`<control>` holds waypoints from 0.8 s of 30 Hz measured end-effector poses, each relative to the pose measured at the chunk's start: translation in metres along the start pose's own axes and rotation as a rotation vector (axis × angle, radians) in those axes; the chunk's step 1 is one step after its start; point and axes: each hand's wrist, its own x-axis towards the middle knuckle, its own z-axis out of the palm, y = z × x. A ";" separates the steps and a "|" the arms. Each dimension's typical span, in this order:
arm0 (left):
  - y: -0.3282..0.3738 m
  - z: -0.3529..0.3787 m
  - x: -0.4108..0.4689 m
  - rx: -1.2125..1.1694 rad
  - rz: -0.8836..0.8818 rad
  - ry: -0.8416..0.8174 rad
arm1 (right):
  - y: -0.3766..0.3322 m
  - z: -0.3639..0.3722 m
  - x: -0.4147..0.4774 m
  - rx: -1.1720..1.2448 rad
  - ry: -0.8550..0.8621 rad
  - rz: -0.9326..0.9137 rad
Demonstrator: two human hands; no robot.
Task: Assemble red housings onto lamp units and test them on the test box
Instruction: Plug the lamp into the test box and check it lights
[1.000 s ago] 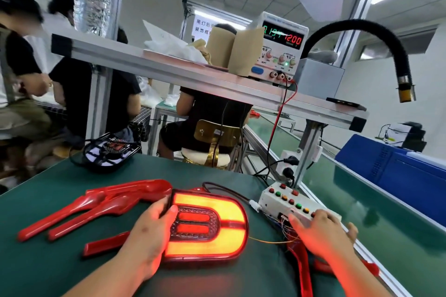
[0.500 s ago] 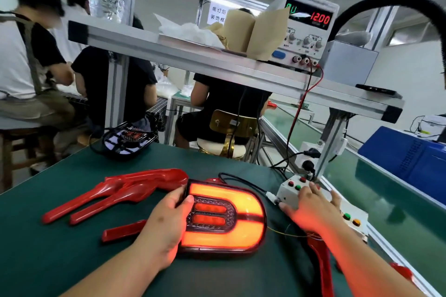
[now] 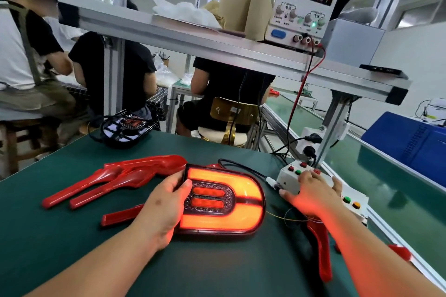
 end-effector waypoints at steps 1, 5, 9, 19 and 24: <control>0.000 0.000 0.000 0.012 0.001 0.006 | -0.001 0.000 0.000 -0.008 0.004 -0.008; 0.000 0.002 -0.001 0.016 0.001 0.023 | 0.000 -0.001 -0.001 -0.025 0.004 -0.022; -0.002 0.002 0.000 0.029 0.013 0.055 | -0.002 -0.007 0.005 -0.051 0.076 -0.047; 0.000 0.000 0.001 0.098 0.013 0.047 | -0.019 0.004 0.021 -0.063 0.064 -0.113; -0.001 0.000 0.002 0.105 0.012 0.053 | -0.018 0.007 0.026 -0.059 0.038 -0.110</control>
